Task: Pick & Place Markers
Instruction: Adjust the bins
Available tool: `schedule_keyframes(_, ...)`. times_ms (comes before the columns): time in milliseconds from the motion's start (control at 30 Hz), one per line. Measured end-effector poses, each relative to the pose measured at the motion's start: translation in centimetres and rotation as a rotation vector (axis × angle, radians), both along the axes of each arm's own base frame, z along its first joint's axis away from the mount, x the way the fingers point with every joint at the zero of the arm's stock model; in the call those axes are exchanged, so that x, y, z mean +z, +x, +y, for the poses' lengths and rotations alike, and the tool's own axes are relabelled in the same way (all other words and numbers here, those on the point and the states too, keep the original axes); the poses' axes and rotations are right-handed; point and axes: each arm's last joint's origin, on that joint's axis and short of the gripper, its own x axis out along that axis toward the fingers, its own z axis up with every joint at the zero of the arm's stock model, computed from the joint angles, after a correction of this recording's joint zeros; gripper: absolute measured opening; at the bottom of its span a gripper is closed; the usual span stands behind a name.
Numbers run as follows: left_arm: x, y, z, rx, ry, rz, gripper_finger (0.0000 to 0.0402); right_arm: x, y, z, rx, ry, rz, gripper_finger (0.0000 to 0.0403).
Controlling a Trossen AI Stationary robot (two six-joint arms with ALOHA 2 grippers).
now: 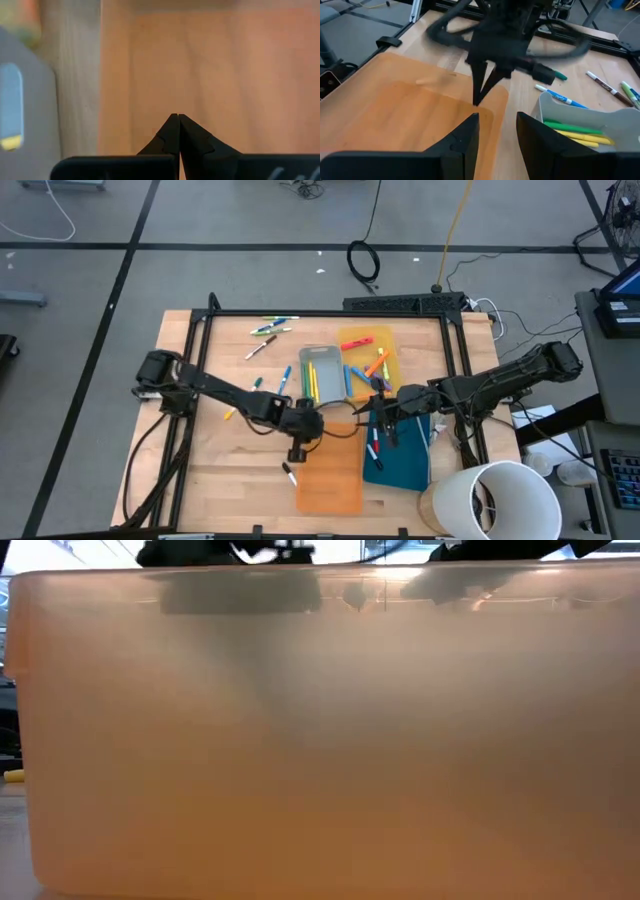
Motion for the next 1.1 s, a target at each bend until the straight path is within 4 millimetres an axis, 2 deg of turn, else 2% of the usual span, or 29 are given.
schedule_keyframes(200, -1.1, 2.2, 0.4, 0.076, 0.144, 0.112, 0.0, 0.0, 0.0, 0.0, 0.002, -0.004, 0.002, 0.0114)
schedule_keyframes(433, -1.8, 2.6, 1.0, 0.185, 0.202, 0.13, 0.0, 0.0, 0.0, 0.0, 0.002, -0.005, 0.003, 0.0114)
schedule_keyframes(667, -1.5, 3.0, 1.8, 0.332, 0.28, 0.061, 0.0001, 0.0, 0.0, 0.0, 0.003, -0.007, 0.002, 0.011)
schedule_keyframes(1100, -0.8, 4.3, 3.5, 0.471, 0.215, -0.074, 0.0008, 0.0, 0.0, 0.0, 0.002, -0.004, 0.002, 0.0105)
